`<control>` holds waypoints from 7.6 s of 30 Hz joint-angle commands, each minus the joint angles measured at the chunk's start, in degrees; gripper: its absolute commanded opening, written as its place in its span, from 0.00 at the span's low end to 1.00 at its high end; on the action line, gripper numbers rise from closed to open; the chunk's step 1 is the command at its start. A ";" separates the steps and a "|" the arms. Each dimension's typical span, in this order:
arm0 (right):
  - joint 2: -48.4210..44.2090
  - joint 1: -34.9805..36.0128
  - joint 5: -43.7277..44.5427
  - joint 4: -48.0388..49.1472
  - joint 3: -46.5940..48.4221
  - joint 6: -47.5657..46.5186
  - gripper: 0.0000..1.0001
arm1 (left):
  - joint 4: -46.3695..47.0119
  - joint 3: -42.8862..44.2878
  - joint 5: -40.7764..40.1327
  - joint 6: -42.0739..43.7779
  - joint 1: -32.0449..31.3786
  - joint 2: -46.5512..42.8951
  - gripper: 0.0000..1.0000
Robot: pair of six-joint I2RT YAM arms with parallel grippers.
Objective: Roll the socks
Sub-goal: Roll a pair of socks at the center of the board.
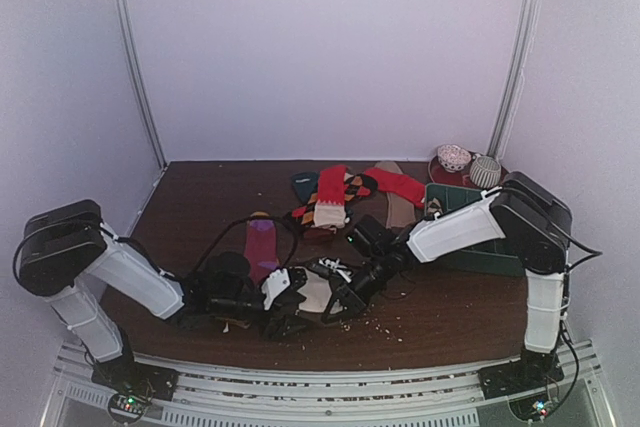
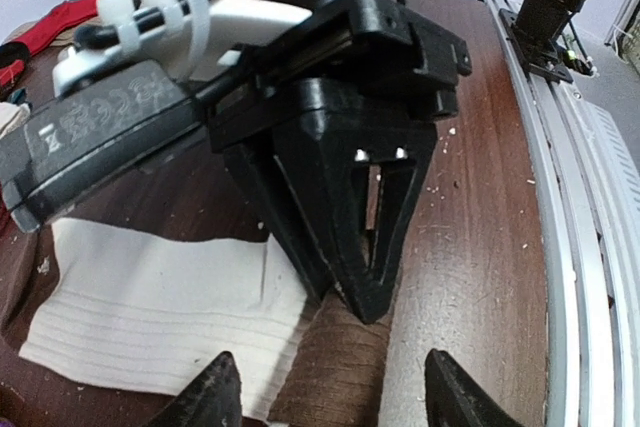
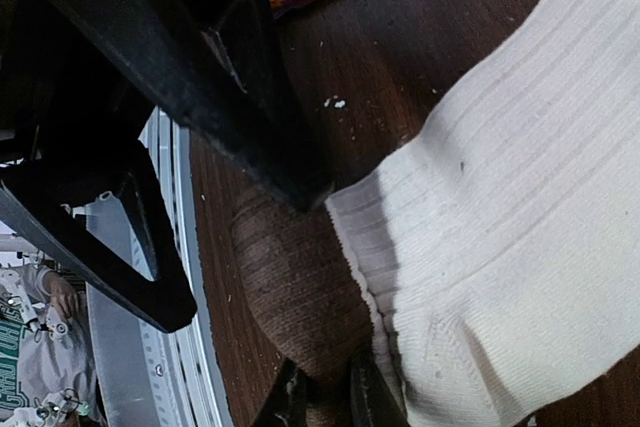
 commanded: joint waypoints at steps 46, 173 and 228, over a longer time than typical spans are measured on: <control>-14.64 -0.86 11.39 15.26 -12.01 0.53 0.36 | -8.13 0.29 6.33 -27.21 -0.79 13.68 0.00; -21.66 5.32 21.66 25.54 -21.36 -30.80 0.52 | -13.75 -0.21 10.05 -32.20 0.52 19.09 0.00; 11.17 4.03 4.20 -23.88 8.37 -1.26 0.20 | 7.06 -4.20 -7.57 -1.50 -9.40 -1.13 0.64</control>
